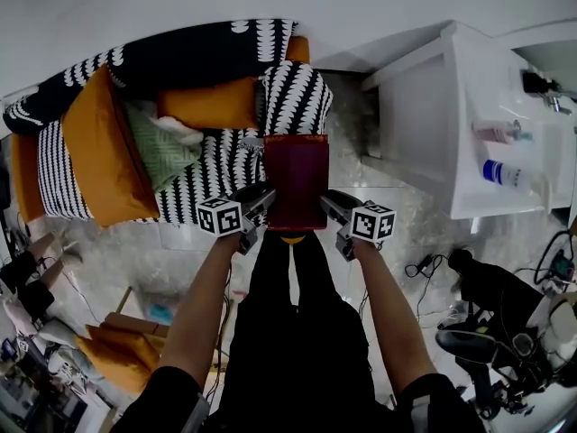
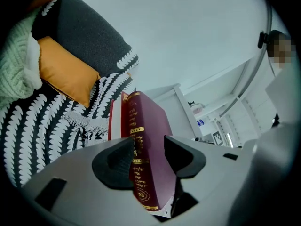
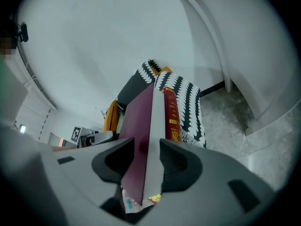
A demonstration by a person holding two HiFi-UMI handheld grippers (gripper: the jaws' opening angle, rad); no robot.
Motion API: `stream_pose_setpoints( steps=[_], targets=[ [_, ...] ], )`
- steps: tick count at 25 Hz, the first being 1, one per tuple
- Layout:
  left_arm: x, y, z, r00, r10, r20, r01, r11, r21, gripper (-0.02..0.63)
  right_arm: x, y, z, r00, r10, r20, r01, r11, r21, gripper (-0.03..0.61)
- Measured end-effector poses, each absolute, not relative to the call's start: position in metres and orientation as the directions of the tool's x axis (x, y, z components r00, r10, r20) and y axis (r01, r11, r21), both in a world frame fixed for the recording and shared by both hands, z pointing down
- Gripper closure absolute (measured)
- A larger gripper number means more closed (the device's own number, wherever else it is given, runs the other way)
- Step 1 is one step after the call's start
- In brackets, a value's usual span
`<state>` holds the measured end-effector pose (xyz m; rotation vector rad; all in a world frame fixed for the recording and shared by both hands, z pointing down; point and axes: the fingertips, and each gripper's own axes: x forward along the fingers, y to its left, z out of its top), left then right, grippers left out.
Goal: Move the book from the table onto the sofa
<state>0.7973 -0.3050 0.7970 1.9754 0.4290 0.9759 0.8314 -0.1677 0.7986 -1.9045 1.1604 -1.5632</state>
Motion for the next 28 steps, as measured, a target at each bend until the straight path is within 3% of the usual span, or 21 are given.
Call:
stream_pose_setpoints(
  steps=[8, 10, 14, 16, 19, 28],
  targets=[
    [0.805, -0.321, 0.783, 0.696, 0.551, 0.461, -0.060, -0.595, 0.802, 0.410, 0.844, -0.159, 0.789, 0.103, -0.788, 0.607, -0.340, -0.601, -0.723, 0.413],
    [0.809, -0.329, 0.772, 0.726, 0.521, 0.449, -0.047, -0.614, 0.788, 0.410, 0.847, -0.155, 0.783, 0.119, -0.775, 0.620, -0.383, -0.612, -0.692, 0.486],
    [0.811, -0.336, 0.740, 0.759, 0.490, 0.428, -0.017, -0.643, 0.766, 0.414, 0.846, -0.150, 0.763, 0.118, -0.773, 0.623, -0.446, -0.602, -0.662, 0.569],
    [0.810, -0.332, 0.722, 0.765, 0.495, 0.412, 0.011, -0.649, 0.760, 0.461, 0.843, -0.151, 0.749, 0.105, -0.792, 0.602, -0.464, -0.574, -0.674, 0.571],
    [0.801, -0.322, 0.696, 0.772, 0.508, 0.383, 0.044, -0.644, 0.764, 0.589, 0.833, -0.152, 0.730, 0.065, -0.820, 0.569, -0.493, -0.522, -0.696, 0.571],
    [0.761, -0.293, 0.647, 0.792, 0.498, 0.354, 0.047, -0.626, 0.778, 0.603, 0.814, -0.132, 0.676, -0.033, -0.869, 0.494, -0.615, -0.372, -0.696, 0.571]
  ],
)
